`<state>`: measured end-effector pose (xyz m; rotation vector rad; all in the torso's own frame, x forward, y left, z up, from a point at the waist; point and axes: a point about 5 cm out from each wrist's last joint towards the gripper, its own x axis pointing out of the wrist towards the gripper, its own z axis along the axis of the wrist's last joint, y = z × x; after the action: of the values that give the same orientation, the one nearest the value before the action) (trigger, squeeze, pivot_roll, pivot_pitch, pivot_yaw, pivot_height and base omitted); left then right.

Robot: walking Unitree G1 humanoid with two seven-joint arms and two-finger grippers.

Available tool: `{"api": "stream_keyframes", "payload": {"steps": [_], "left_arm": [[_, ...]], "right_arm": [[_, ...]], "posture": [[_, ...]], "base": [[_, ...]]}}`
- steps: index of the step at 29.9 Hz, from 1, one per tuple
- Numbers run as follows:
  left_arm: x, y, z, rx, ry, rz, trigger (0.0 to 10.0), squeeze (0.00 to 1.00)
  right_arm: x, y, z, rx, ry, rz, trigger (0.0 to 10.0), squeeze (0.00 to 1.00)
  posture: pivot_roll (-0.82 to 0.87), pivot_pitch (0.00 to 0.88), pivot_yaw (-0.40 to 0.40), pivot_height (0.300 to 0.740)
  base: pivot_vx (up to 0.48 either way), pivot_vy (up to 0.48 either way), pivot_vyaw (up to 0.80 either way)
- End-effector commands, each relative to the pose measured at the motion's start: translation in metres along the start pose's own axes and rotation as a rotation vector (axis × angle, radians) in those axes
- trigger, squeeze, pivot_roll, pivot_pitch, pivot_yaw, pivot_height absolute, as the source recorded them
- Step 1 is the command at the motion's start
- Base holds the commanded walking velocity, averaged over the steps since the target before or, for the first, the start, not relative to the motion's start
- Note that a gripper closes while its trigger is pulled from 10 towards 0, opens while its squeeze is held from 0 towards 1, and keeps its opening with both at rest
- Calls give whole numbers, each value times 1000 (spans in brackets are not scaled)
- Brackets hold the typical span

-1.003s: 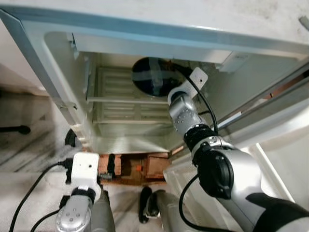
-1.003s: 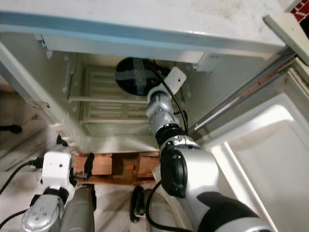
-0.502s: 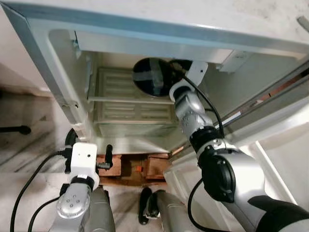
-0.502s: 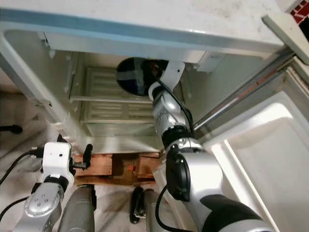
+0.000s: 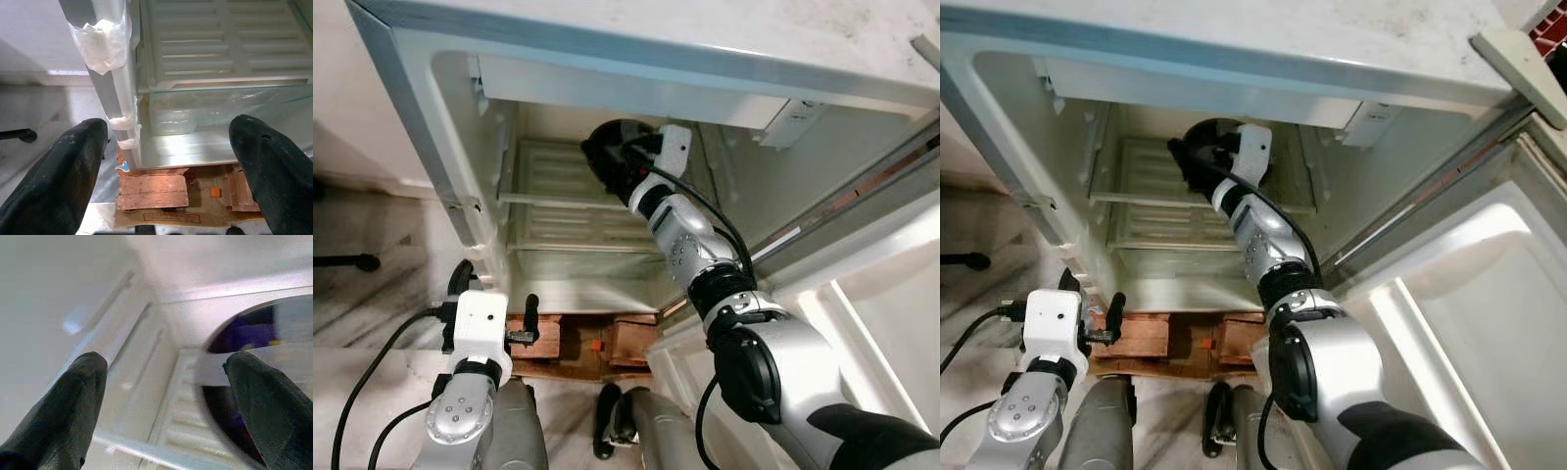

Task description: Restocking fridge

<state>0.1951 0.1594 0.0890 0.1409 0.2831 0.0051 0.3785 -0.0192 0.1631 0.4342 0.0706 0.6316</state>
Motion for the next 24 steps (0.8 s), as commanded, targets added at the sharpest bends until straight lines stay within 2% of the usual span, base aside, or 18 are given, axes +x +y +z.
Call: {"api": "stream_keyframes", "payload": {"steps": [1, 4, 6, 11, 13, 21, 23, 24], "left_arm": [[-2, -4, -4, 0, 19, -14, 10000, 0], [-3, -5, -5, 0, 20, -15, 10000, 0], [-3, -5, -5, -1, 22, -16, 10000, 0], [-3, -4, -6, -3, 24, -16, 10000, 0], [-3, -5, -6, -2, 26, -18, 10000, 0], [-1, -5, -6, -1, 25, -22, 10000, 0], [0, -5, -5, -2, 23, -21, 10000, 0], [0, -5, -5, 0, 21, -20, 10000, 0]], "right_arm": [[7, 37, -28, 67, 55, 98, 10000, 1000], [7, 46, -38, 38, 95, 123, 10000, 1000], [6, 51, -46, 49, 126, 142, 10000, 1000], [0, 56, -64, 9, 213, 175, 10000, 1000], [-4, 55, -74, -21, 257, 163, 10000, 1000], [-12, 48, -91, -77, 348, 113, 10000, 1000], [-14, 43, -94, -127, 376, 57, 10000, 1000], [-14, 41, -94, -148, 382, 32, 10000, 796]], "posture": [[358, 198, -218, 740], [359, 201, -218, 740], [357, 203, -218, 740], [354, 205, -217, 740], [351, 206, -217, 740], [349, 203, -213, 740], [349, 202, -214, 740], [349, 199, -214, 740]], "base": [[0, 0, 0], [0, 0, 0], [0, 0, 0], [0, 0, 0], [0, 0, 0], [0, 0, 0], [0, 0, 0], [0, 0, 0]]}}
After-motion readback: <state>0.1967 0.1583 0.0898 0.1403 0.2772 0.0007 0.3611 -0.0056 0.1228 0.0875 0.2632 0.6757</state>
